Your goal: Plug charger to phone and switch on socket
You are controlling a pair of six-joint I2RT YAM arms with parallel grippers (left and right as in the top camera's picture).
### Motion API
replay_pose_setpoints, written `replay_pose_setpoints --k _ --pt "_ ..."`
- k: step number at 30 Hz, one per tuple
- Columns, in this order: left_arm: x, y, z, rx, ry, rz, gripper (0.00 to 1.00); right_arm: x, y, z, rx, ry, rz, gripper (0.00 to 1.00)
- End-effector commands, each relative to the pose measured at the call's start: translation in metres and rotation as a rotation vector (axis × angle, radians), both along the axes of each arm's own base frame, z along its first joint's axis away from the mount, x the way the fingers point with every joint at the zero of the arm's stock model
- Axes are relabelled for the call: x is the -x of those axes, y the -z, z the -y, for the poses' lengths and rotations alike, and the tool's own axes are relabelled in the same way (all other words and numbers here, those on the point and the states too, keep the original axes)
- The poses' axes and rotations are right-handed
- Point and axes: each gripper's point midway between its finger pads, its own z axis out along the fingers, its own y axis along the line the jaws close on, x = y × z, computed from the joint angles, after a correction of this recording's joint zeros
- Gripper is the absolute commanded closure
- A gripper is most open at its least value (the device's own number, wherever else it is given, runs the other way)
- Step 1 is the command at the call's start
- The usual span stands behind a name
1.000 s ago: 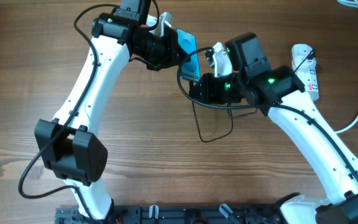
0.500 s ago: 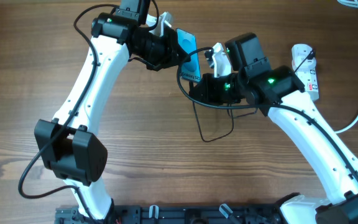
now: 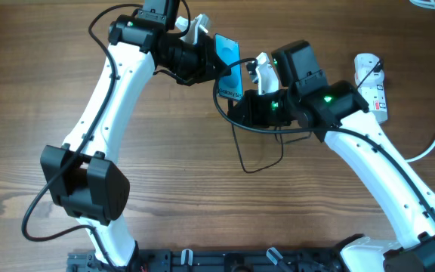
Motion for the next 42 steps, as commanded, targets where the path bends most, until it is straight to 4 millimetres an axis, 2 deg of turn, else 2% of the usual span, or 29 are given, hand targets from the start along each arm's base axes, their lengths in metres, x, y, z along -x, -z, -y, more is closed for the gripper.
replay_pose_setpoints --k 1,11,14,16,18,21,23,25,27,29,30,32,35,37,42 --pt "0.024 -0.026 0.016 0.101 0.083 -0.006 0.96 -0.015 -0.004 0.001 0.003 0.023 0.062 0.95" --pt "0.025 -0.025 0.015 0.098 0.084 -0.013 0.96 -0.020 -0.006 0.001 0.008 0.034 0.087 0.95" --pt "0.023 -0.026 0.015 0.100 0.083 -0.005 0.96 -0.015 -0.002 0.004 0.023 0.028 0.064 0.82" --pt "0.020 -0.026 0.012 0.102 0.073 0.002 0.96 -0.009 0.002 0.007 0.039 0.024 0.036 0.64" --pt "0.016 -0.025 0.007 0.096 0.057 0.004 0.96 -0.002 0.000 0.006 0.035 -0.013 0.038 0.52" --pt "0.007 -0.021 -0.007 0.066 0.015 0.011 0.96 0.009 -0.006 0.010 0.033 -0.031 0.031 0.25" --pt "0.003 -0.020 -0.013 0.054 -0.003 0.015 0.96 0.017 -0.017 0.014 0.026 -0.030 0.046 0.16" --pt "0.001 -0.019 -0.015 0.050 0.006 0.032 0.96 0.027 -0.030 0.022 0.020 -0.030 0.069 0.01" --pt "0.005 -0.023 -0.011 0.076 0.076 0.094 0.96 0.037 -0.042 0.035 0.021 -0.027 0.096 0.01" --pt "0.024 -0.047 0.003 0.243 0.261 0.207 0.96 0.040 -0.056 0.058 0.020 0.041 0.118 0.01" --pt "0.034 -0.062 0.009 0.346 0.333 0.255 0.96 0.038 -0.064 0.076 0.021 0.111 0.130 0.00" --pt "0.039 -0.071 0.012 0.405 0.355 0.265 0.96 0.035 -0.076 0.112 0.020 0.232 0.157 0.00" --pt "0.049 -0.083 0.016 0.494 0.429 0.346 0.96 0.036 -0.070 0.148 0.079 0.340 0.134 0.00" --pt "0.056 -0.095 0.019 0.572 0.481 0.421 0.96 0.042 -0.061 0.153 0.120 0.301 0.123 0.00" --pt "0.058 -0.096 0.021 0.584 0.578 0.628 0.96 0.046 -0.037 0.155 0.171 0.251 0.023 0.00"
